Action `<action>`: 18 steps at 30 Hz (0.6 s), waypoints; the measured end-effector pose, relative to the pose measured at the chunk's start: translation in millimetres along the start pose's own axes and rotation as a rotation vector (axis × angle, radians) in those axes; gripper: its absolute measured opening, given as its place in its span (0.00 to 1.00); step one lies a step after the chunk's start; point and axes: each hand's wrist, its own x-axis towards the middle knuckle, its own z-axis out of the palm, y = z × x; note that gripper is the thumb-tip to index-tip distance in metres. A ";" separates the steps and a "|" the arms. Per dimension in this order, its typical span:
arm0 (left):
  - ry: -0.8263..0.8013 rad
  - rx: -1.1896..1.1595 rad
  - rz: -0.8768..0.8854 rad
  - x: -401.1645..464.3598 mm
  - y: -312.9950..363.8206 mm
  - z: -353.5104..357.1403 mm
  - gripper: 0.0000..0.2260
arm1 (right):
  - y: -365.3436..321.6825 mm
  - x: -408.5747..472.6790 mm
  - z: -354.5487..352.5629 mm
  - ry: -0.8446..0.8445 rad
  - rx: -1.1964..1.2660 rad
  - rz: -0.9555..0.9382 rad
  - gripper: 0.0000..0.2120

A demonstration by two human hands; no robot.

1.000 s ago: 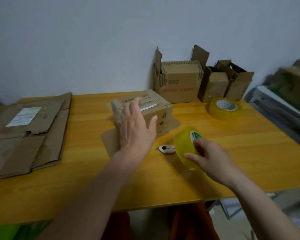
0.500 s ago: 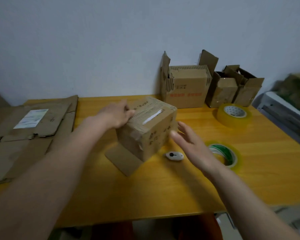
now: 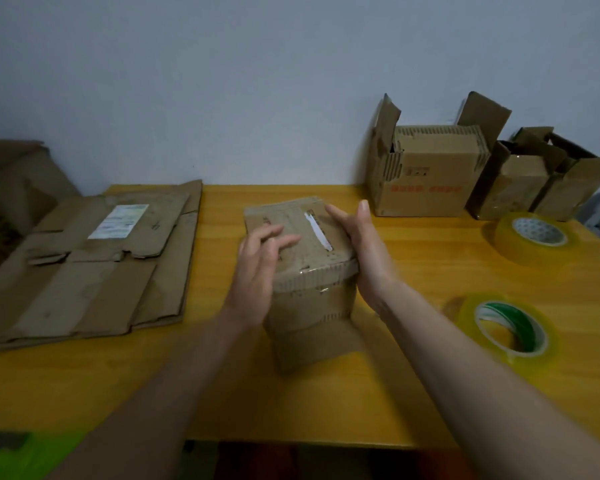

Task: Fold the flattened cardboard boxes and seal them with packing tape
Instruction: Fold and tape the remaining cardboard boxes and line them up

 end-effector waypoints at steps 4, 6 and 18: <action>0.249 -0.163 0.062 -5.9 -8.8 22.2 0.20 | 18.3 -4.5 6.0 0.066 -0.041 -0.125 0.31; 0.272 -0.140 0.096 -6.3 -13.7 24.7 0.18 | 23.9 -2.6 2.3 0.027 -0.134 -0.171 0.29; 0.072 0.160 0.286 -1.5 -37.6 5.6 0.24 | 27.7 12.3 -38.5 -0.222 -0.696 -0.405 0.33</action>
